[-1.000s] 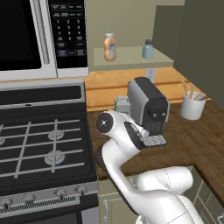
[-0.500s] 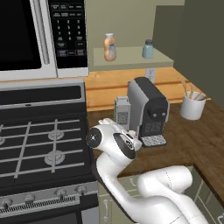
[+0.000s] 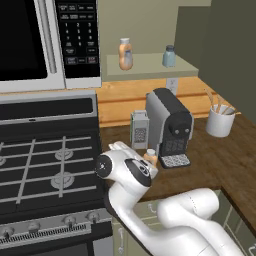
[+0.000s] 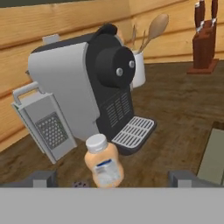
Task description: Put the shaker and condiment bottle from the counter next to their counterparts in the cabinet.
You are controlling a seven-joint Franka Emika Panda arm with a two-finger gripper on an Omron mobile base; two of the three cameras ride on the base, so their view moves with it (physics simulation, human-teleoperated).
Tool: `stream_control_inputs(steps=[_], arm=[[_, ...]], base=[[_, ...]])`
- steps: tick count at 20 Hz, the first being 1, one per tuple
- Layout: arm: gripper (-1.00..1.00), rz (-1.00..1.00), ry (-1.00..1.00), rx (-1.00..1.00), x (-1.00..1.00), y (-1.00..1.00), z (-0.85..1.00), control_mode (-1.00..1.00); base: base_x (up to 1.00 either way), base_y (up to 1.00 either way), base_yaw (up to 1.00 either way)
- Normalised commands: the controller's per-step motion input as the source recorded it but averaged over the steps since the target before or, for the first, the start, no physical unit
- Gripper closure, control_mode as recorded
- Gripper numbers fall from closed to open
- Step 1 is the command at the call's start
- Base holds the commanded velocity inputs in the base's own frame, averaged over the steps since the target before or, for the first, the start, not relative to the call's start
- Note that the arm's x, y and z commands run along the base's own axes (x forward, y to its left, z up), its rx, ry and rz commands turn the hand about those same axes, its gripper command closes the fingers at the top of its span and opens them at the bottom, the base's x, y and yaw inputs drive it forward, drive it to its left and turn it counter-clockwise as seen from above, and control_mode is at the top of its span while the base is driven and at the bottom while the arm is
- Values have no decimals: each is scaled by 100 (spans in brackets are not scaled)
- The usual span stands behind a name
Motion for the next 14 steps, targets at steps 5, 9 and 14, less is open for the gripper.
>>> stream_control_inputs(steps=[5,9,14], arm=[[-100,0,0,0,0,13,-47,-100],[-100,0,0,0,8,0,-34,-100],[-100,0,0,0,25,0,-26,-100]], base=[[0,0,0],[0,0,0],[0,0,0]])
